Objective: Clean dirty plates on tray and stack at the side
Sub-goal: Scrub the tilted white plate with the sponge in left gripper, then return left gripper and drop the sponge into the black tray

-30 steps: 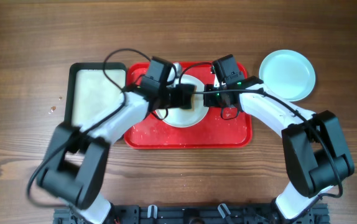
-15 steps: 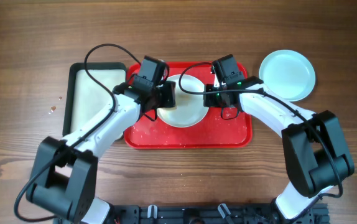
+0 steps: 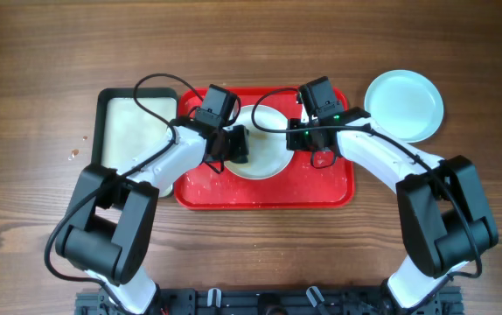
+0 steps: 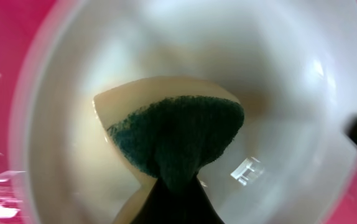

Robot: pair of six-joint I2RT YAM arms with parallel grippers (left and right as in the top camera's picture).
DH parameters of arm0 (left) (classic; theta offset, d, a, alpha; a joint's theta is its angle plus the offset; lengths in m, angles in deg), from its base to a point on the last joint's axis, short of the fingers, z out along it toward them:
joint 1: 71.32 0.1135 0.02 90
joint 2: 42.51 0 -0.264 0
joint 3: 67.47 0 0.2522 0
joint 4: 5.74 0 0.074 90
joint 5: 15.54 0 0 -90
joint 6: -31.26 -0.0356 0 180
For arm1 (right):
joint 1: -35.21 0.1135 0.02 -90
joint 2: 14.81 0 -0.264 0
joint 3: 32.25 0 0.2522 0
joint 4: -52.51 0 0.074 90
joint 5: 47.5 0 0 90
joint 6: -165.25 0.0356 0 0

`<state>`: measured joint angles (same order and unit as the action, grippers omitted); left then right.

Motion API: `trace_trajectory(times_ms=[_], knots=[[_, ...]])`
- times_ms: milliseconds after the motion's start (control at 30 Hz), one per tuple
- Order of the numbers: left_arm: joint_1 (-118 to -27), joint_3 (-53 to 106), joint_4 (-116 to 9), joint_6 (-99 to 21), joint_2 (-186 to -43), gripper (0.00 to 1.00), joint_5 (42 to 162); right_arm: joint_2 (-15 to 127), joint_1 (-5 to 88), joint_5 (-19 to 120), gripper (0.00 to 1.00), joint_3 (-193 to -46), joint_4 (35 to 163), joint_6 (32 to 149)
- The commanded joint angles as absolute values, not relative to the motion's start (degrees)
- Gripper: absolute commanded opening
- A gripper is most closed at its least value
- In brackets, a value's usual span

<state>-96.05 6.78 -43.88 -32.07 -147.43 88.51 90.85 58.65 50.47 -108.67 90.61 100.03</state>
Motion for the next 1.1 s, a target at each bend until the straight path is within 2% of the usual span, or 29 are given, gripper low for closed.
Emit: trace_trajectory(times_ms=[0, 300, 467, 667, 900, 1067], knots=[[-96.6, 6.6, -43.9, -32.4, -149.0, 0.04, 100.8, 89.2, 58.8, 51.5, 0.04, -108.5, 90.3, 99.2], [-96.1, 6.7, -40.2, -32.5, -147.2, 0.04, 101.9, 89.2, 58.8, 51.5, 0.04, -108.5, 90.3, 99.2], [-92.8, 6.8, -39.4, -32.9, -141.8, 0.04, 101.3, 89.2, 58.8, 51.5, 0.04, -108.5, 90.3, 99.2], [-81.8, 6.7, -42.9, -32.8, -135.5, 0.04, 99.9, 89.2, 58.8, 51.5, 0.04, -108.5, 90.3, 99.2], [-67.2, 6.7, -50.5, -34.6, -134.6, 0.04, 99.9, 89.2, 58.8, 51.5, 0.04, -108.5, 90.3, 99.2], [-59.1, 6.7, -57.8, -36.3, -134.6, 0.04, 92.2, 89.2, 58.8, 51.5, 0.04, -108.5, 90.2, 99.2]])
